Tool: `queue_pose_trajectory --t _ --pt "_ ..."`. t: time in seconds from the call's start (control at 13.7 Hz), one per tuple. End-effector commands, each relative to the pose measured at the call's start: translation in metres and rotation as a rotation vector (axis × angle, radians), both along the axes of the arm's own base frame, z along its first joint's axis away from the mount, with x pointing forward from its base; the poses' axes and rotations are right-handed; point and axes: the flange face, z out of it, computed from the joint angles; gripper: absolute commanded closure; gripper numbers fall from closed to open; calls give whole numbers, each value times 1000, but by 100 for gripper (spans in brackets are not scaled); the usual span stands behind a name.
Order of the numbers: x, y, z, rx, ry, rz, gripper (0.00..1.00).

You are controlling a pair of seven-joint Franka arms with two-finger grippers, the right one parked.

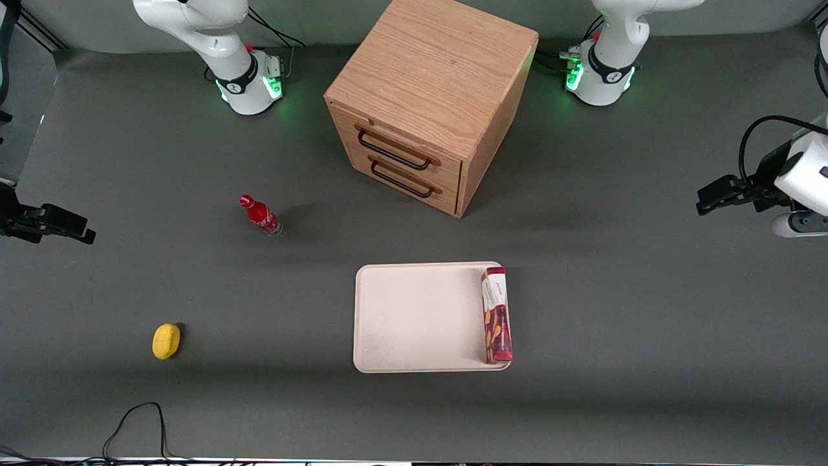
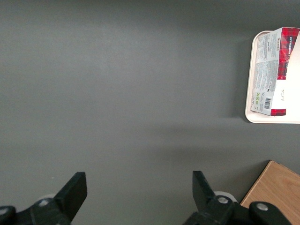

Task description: Place red cookie box on tray

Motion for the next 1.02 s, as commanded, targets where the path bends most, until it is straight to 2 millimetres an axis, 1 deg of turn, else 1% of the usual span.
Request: queue_pose_trajectory --t 0.0,0.15,0.51,0.73,0.95 --pt "-10 0 13 -11 -1 -9 0" --pt "-14 -5 16 -6 55 -20 0" --pt "-8 -3 18 4 0 -13 0" --pt "-8 -1 21 20 -3 -31 0" --pt "-9 4 20 20 7 -56 0"
